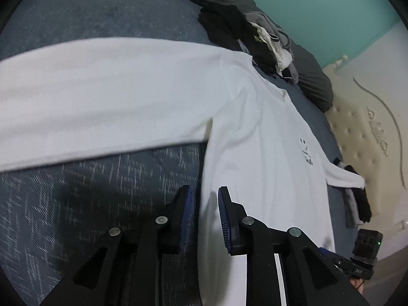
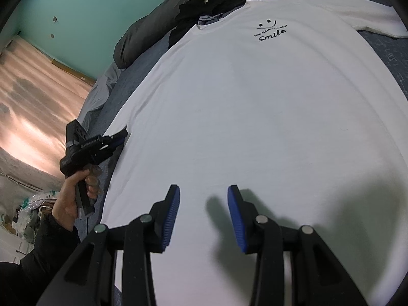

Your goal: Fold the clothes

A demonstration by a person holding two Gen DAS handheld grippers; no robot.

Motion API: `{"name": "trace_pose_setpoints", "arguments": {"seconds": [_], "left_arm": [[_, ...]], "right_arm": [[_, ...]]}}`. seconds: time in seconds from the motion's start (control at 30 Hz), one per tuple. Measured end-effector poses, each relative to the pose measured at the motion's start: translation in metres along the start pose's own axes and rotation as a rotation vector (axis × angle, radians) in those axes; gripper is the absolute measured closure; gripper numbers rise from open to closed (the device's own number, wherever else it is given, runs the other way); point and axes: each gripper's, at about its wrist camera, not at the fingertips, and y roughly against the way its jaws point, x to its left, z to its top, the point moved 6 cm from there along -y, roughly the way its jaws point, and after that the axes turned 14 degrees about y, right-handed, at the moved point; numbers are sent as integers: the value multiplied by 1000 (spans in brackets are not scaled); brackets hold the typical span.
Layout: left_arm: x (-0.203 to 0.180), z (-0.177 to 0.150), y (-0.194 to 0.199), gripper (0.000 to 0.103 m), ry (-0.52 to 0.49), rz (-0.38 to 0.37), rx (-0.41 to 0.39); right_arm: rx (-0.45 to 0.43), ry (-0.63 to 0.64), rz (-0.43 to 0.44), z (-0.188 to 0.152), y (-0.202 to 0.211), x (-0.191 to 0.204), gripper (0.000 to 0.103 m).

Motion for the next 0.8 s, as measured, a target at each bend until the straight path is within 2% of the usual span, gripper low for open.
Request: {"name": "trace_pose_setpoints", "arguments": {"seconds": [0.03,0.07,0.23,0.57,0.8], "left_arm": [[1,-2,0,96,-3,-1,7],[2,-4,-1,101,-5,-2,13],[-4,3,19,101,-29,-8,-43],[8,-8,22,99,-21,64,-16],[18,-39,32,94,-3,80,28]], "right_arm": [[-1,-2,1,0,0,0,64],[-2,-5,3,0,-1,1,64],[-3,-7,7,2,-3,2,64],[-15,-2,25,6,-1,6,64],[-40,-3,53,8,6,10,64]]}}
